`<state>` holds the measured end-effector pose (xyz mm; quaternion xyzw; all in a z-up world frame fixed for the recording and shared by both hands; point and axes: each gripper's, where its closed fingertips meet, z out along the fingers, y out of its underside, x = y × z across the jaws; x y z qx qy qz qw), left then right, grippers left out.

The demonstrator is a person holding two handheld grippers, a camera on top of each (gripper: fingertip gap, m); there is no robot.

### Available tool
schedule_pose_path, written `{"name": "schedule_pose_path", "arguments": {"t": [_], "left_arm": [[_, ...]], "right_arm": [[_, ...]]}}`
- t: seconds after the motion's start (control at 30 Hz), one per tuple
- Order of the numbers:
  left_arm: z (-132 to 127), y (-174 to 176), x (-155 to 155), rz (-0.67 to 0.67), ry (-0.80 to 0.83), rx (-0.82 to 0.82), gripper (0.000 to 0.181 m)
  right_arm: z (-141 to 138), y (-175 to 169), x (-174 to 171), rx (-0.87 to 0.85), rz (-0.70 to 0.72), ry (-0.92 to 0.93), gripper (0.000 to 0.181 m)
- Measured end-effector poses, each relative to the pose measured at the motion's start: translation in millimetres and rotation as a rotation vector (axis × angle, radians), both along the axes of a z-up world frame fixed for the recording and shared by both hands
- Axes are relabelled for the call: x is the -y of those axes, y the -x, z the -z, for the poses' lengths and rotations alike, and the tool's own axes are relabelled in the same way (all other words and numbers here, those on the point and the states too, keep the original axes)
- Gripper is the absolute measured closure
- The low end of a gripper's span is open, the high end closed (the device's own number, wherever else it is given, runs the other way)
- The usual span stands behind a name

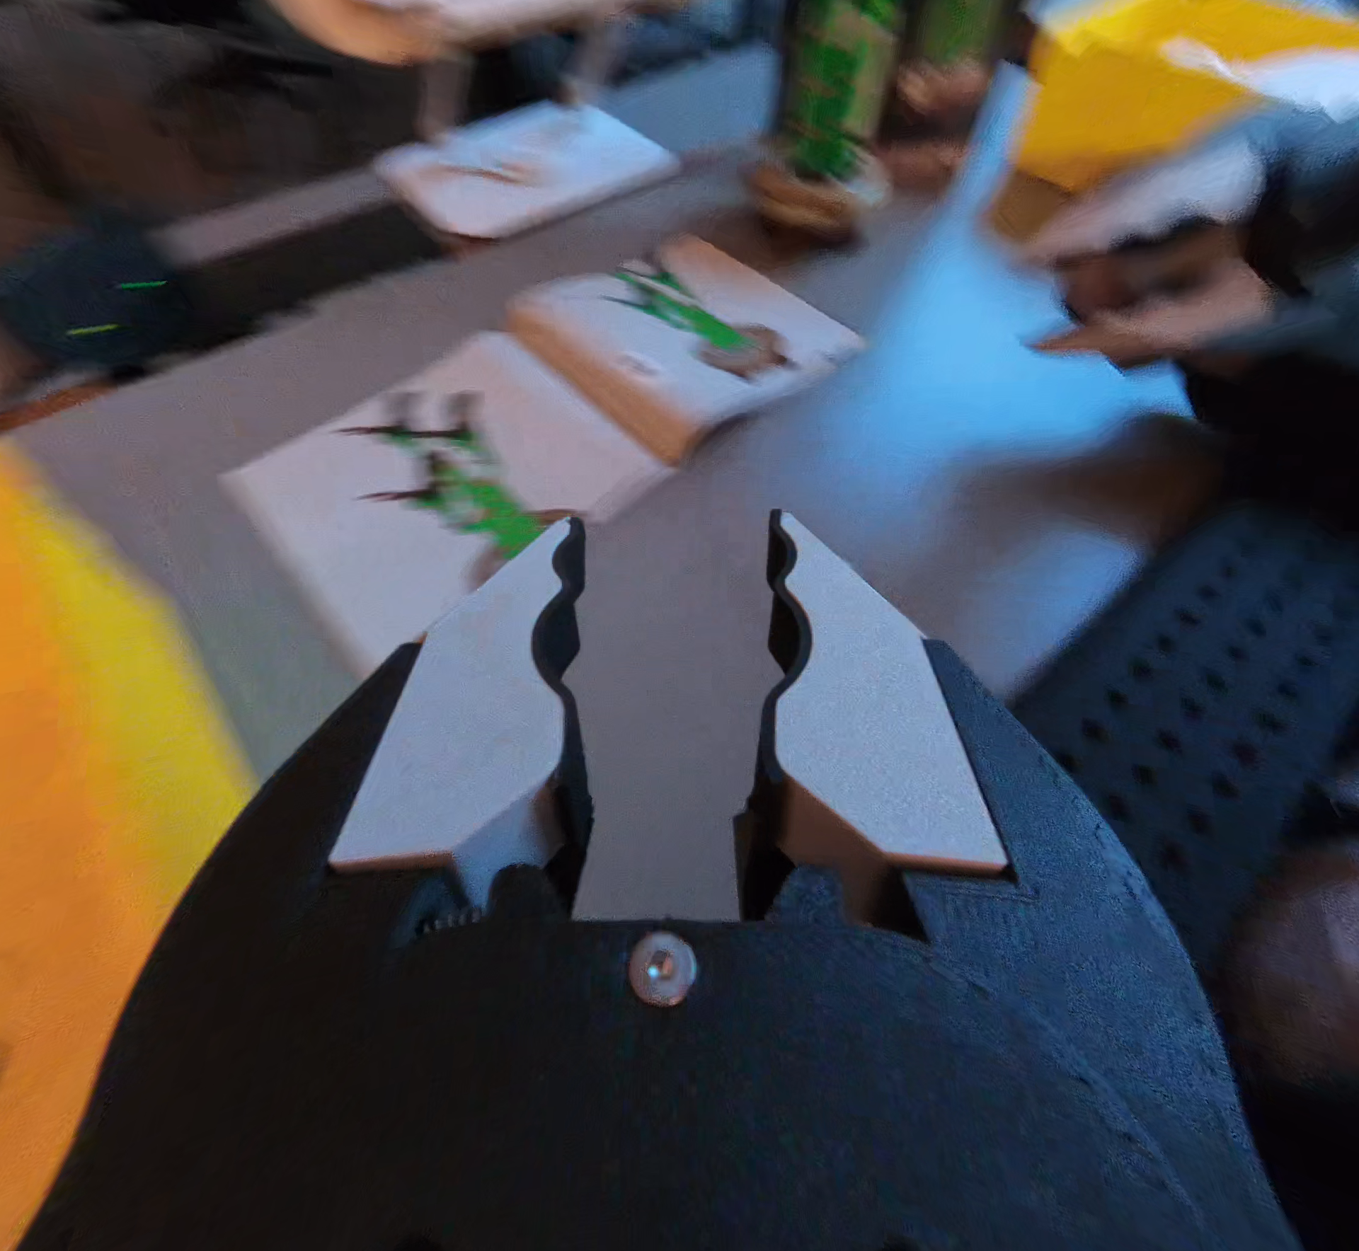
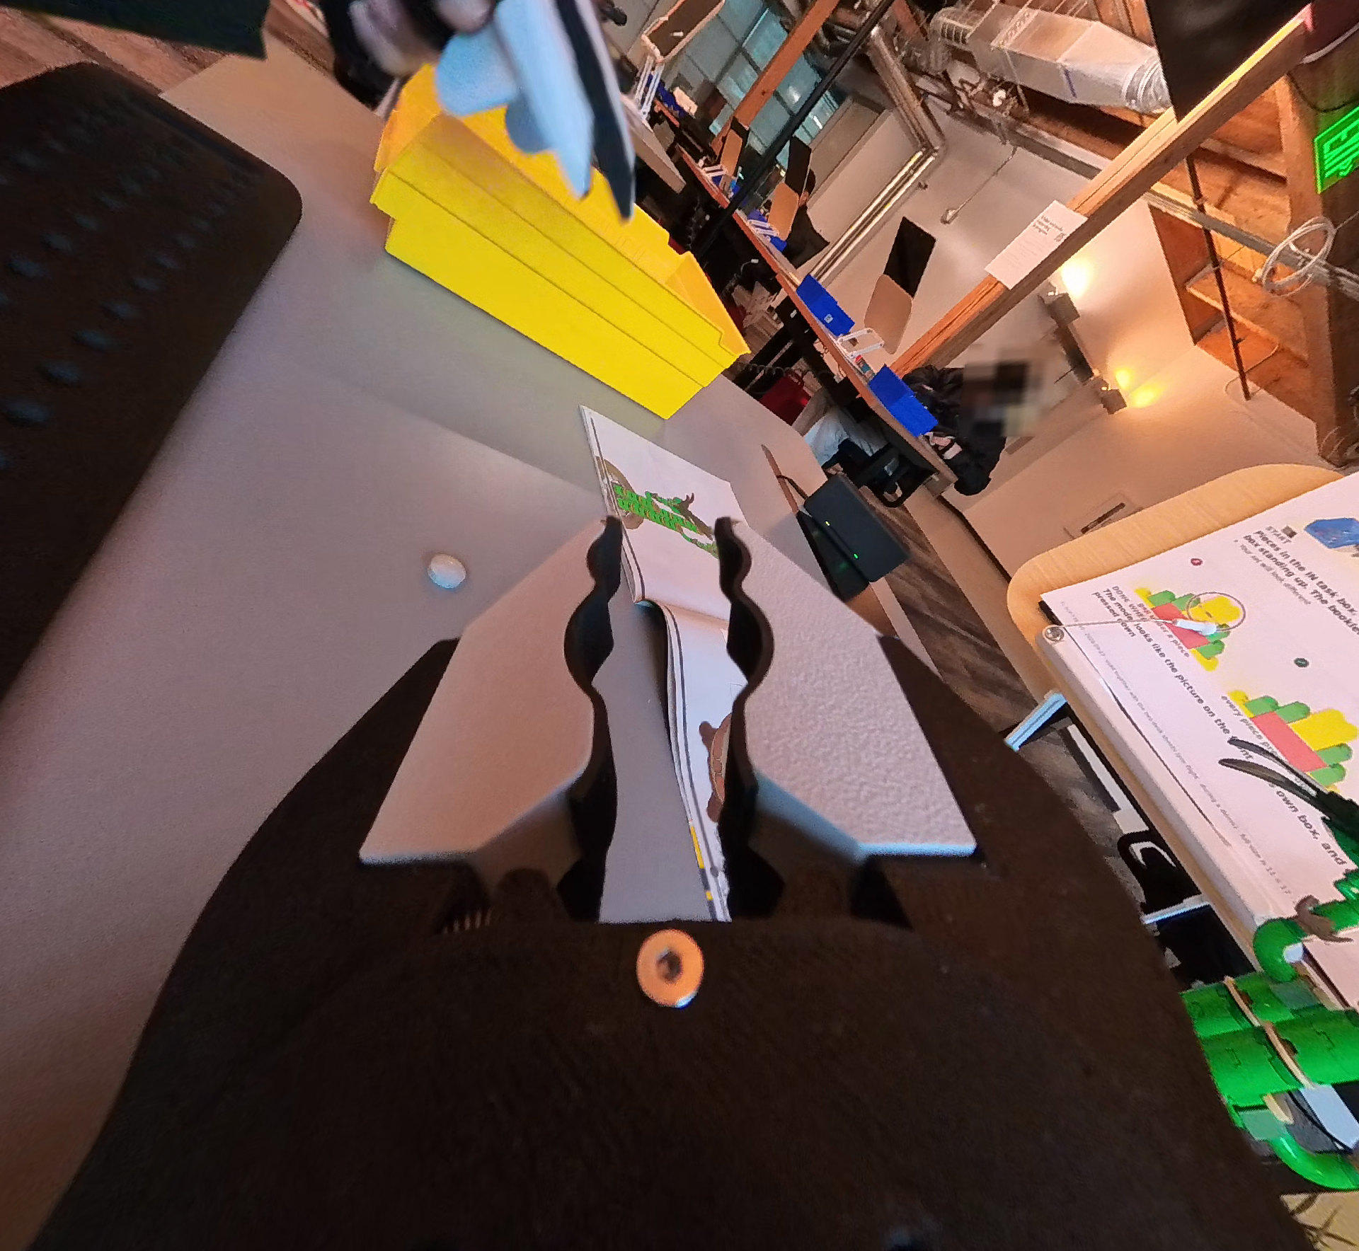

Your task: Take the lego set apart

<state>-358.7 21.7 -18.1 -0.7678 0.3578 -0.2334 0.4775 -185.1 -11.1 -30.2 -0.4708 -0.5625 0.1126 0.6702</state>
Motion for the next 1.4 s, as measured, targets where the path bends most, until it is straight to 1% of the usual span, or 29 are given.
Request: {"name": "schedule_pose_path", "arguments": {"t": [0.03, 0.1, 0.13, 0.2, 0.27, 0.33, 0.4, 0.43, 0.47, 0.53, 0.57, 0.6, 0.63, 0.67, 0.7, 0.73, 0.8, 0.87, 0.9, 0.97, 1.03, 1.1, 1.23, 1.4], "left_arm": [[19, -30, 14, 0.102, 0.02, -0.062, 0.133], [63, -73, 32, 0.254, 0.05, -0.205, 0.136], [82, -86, 34, 0.293, 0.056, -0.27, 0.139], [113, -101, 32, 0.316, 0.081, -0.364, 0.138], [130, -109, 31, 0.333, 0.126, -0.395, 0.14], [139, -114, 32, 0.345, 0.17, -0.392, 0.151], [140, -115, 30, 0.339, 0.186, -0.375, 0.158], [140, -114, 28, 0.329, 0.185, -0.378, 0.167], [140, -113, 27, 0.332, 0.191, -0.378, 0.167], [137, -113, 22, 0.324, 0.166, -0.38, 0.167], [127, -117, 19, 0.323, 0.12, -0.349, 0.167], [111, -125, 19, 0.337, 0.07, -0.275, 0.167], [89, -135, 21, 0.358, 0.037, -0.169, 0.167], [67, -144, 23, 0.377, 0.039, -0.04, 0.167], [46, -152, 26, 0.394, 0.094, 0.098, 0.168], [32, -159, 28, 0.418, 0.199, 0.22, 0.168], [9, -171, 30, 0.494, 0.446, 0.436, 0.168], [-11, -180, 25, 0.555, 0.618, 0.631, 0.169], [-15, -185, 23, 0.578, 0.672, 0.683, 0.169], [-14, -194, 21, 0.605, 0.728, 0.72, 0.169], [-9, -201, 19, 0.598, 0.762, 0.752, 0.169], [-9, -201, 17, 0.591, 0.806, 0.813, 0.169], [-8, -194, 8, 0.542, 0.814, 0.927, 0.169], [-6, -198, 10, 0.531, 0.819, 0.946, 0.169]], "right_arm": [[0, 0, 0, 0.002, 0.0, 0.001, 0.156], [-1, -1, 0, -0.001, 0.002, -0.001, 0.156], [-1, -1, 0, -0.002, 0.002, 0.0, 0.156], [-1, -3, -1, 0.001, 0.006, 0.003, 0.156], [-1, -4, -2, 0.004, 0.009, 0.001, 0.156], [-2, -4, -2, 0.004, 0.007, 0.003, 0.157], [-1, -4, -2, 0.007, 0.005, 0.006, 0.157], [0, -4, -2, 0.01, 0.004, 0.01, 0.157], [1, -3, -2, 0.015, 0.004, 0.015, 0.157], [2, -3, -3, 0.016, 0.005, 0.02, 0.157], [1, -3, -3, 0.001, 0.004, 0.031, 0.158], [-2, -4, -4, -0.021, 0.005, 0.046, 0.158], [-5, -6, -6, -0.044, 0.013, 0.055, 0.158], [-8, -8, -6, -0.066, 0.015, 0.052, 0.158], [-13, -10, -6, -0.088, 0.016, 0.045, 0.158], [-17, -11, -4, -0.103, 0.013, 0.036, 0.158], [-22, -10, 2, -0.112, -0.005, 0.005, 0.156], [-21, -10, 3, -0.093, -0.002, -0.015, 0.155], [-20, -10, 2, -0.09, 0.011, -0.016, 0.155], [-18, -11, 0, -0.09, 0.016, 0.002, 0.154], [-20, -15, -5, -0.115, 0.039, 0.018, 0.155], [-24, -18, -8, -0.147, 0.053, 0.035, 0.155], [-22, -19, -14, -0.163, 0.076, 0.08, 0.155], [-17, -16, -20, -0.158, 0.114, 0.109, 0.155]]}}
